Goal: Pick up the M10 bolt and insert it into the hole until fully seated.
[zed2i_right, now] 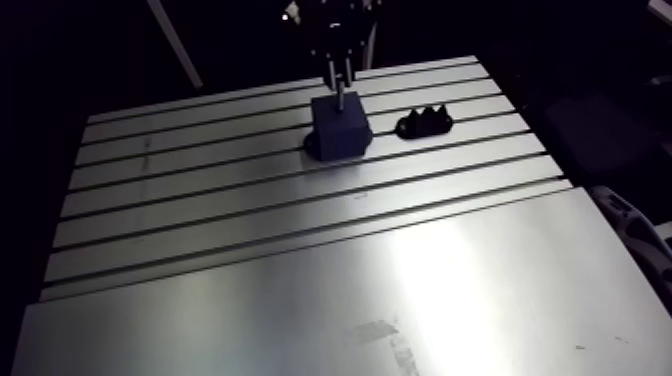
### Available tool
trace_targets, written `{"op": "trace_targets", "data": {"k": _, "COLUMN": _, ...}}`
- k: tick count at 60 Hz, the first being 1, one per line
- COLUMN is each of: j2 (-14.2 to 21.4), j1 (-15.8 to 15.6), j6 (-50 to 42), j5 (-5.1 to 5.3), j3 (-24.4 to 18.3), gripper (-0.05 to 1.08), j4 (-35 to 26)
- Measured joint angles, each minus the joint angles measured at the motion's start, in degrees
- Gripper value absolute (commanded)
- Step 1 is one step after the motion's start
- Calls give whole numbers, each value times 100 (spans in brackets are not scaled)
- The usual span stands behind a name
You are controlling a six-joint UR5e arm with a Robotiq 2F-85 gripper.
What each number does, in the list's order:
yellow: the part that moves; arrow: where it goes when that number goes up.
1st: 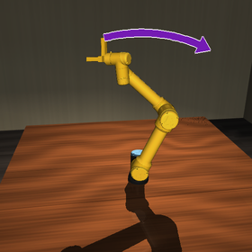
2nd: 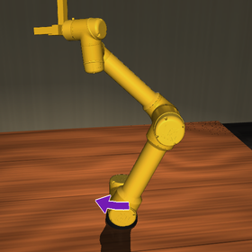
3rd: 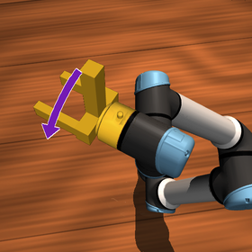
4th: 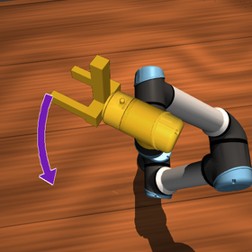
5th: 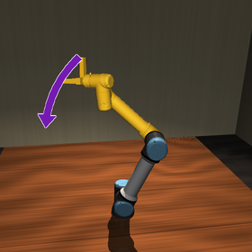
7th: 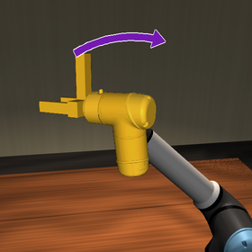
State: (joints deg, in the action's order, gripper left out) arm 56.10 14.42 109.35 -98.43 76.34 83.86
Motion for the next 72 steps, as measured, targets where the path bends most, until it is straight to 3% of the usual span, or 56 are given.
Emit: {"op": "trace_targets", "data": {"k": 72, "j2": 5, "j1": 0, "j6": 4, "j5": -8, "j3": 60, "gripper": 108, "j4": 1}}
